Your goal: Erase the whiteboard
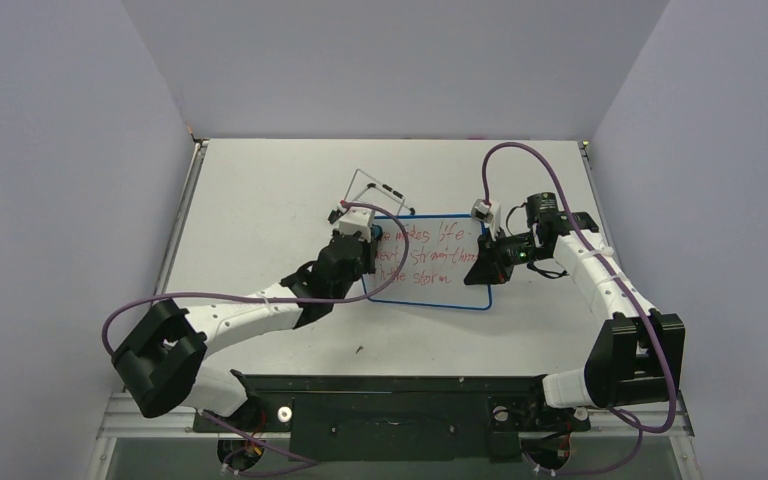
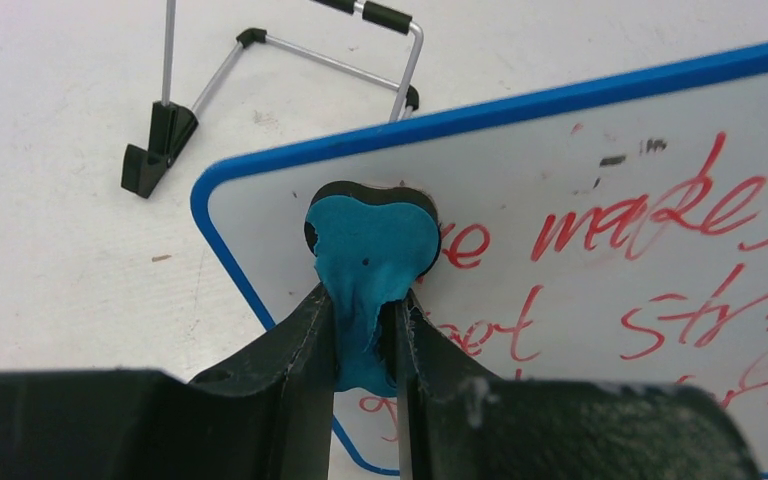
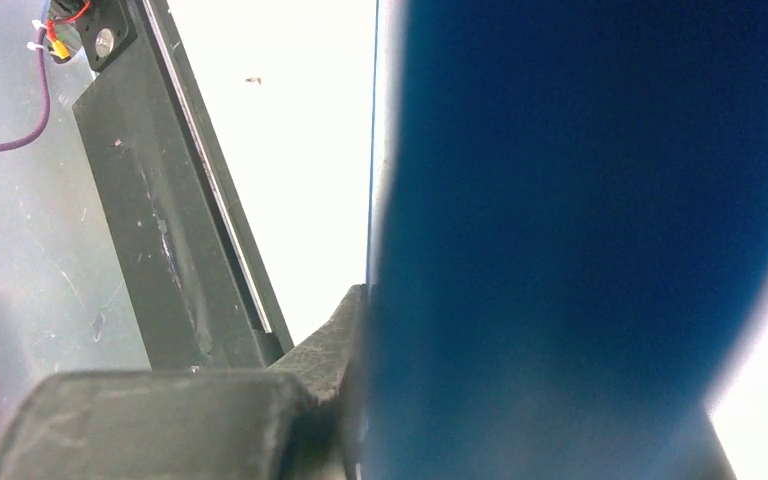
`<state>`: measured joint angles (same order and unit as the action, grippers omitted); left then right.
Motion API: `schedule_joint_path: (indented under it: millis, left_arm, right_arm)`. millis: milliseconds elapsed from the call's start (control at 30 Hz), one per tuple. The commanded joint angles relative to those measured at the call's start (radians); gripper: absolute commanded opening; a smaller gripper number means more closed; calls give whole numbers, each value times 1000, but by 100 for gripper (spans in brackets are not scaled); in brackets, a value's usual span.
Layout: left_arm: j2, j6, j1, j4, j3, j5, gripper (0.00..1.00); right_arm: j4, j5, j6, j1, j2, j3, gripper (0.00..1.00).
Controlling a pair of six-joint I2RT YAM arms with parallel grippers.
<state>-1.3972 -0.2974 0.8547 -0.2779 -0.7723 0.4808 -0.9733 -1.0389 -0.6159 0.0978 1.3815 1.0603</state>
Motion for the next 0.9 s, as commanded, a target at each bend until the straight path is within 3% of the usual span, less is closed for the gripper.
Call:
schedule_joint_path:
  millis: [0, 167, 600, 867]
  left_arm:
    - [10, -27, 5, -39, 75, -56, 0]
    - [48, -18, 6, -45, 100, -61, 0]
    - [-2, 60, -8, -12, -59, -83, 0]
    - [12, 35, -10, -29, 1, -126, 0]
  right_arm:
    - [-13, -38, -54, 13, -32, 9, 0]
    - [-16, -39, -56, 14, -32, 10, 0]
    - [-17, -37, -58, 13, -38, 10, 0]
    - [-20, -37, -61, 13, -37, 9, 0]
